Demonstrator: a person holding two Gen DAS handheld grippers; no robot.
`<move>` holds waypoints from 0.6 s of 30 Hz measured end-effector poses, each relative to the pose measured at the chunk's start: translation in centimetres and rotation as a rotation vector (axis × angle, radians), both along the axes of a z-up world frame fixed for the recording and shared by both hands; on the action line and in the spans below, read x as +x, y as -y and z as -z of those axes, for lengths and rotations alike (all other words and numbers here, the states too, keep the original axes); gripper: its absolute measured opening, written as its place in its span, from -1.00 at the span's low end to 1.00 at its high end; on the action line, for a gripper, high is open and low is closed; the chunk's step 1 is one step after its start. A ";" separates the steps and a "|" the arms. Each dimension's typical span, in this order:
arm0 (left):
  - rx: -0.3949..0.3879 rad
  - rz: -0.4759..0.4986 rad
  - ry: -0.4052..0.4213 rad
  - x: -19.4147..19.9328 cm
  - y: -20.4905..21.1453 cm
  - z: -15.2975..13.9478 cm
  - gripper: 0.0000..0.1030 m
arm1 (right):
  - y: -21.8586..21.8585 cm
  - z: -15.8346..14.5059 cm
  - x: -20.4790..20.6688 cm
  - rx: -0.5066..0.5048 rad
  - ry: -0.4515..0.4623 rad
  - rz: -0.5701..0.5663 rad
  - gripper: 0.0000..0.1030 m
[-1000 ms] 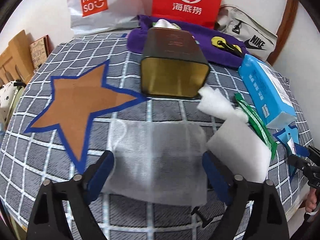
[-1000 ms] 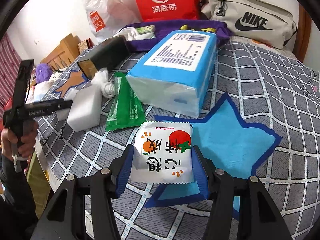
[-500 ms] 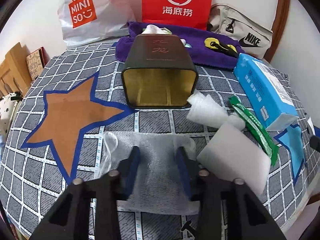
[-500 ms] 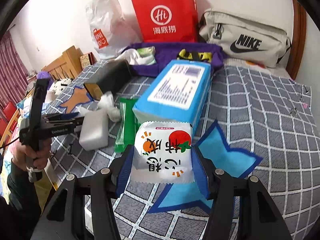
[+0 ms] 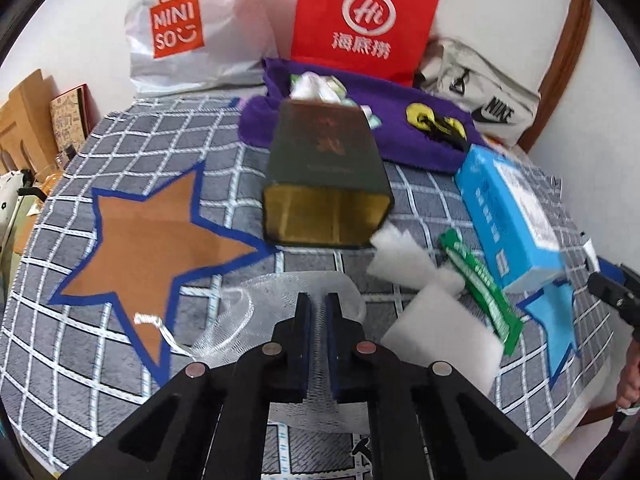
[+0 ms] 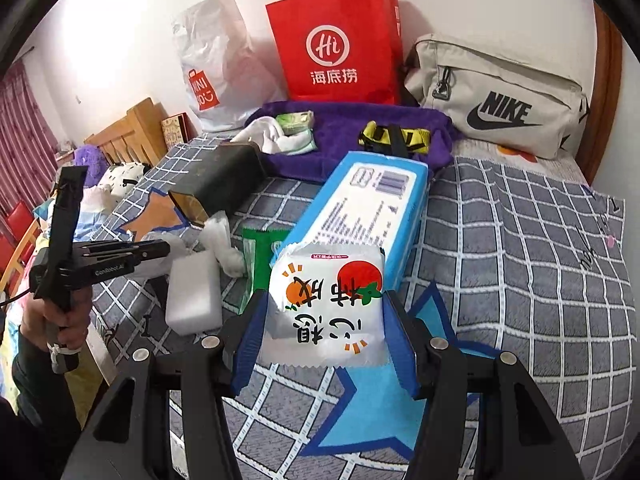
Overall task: Organize soft objects
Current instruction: 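Carry the snack packet and mesh bag toward the purple towel with both grippers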
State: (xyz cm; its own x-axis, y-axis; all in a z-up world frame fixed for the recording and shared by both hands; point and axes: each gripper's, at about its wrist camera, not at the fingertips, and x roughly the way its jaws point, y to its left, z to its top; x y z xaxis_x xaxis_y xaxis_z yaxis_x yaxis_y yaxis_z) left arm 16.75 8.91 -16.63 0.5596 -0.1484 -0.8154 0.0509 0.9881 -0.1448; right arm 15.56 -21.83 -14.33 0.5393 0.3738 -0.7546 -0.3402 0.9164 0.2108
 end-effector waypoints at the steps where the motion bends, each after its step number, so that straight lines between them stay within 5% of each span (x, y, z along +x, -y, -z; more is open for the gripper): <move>1: -0.004 -0.004 0.006 0.0 -0.2 -0.4 -0.86 | -0.1 -0.1 0.2 -0.002 0.003 0.000 0.09; 18: -0.014 -0.029 0.107 2.2 -0.6 -7.1 -0.86 | -0.6 -2.5 4.8 0.017 0.026 0.015 0.09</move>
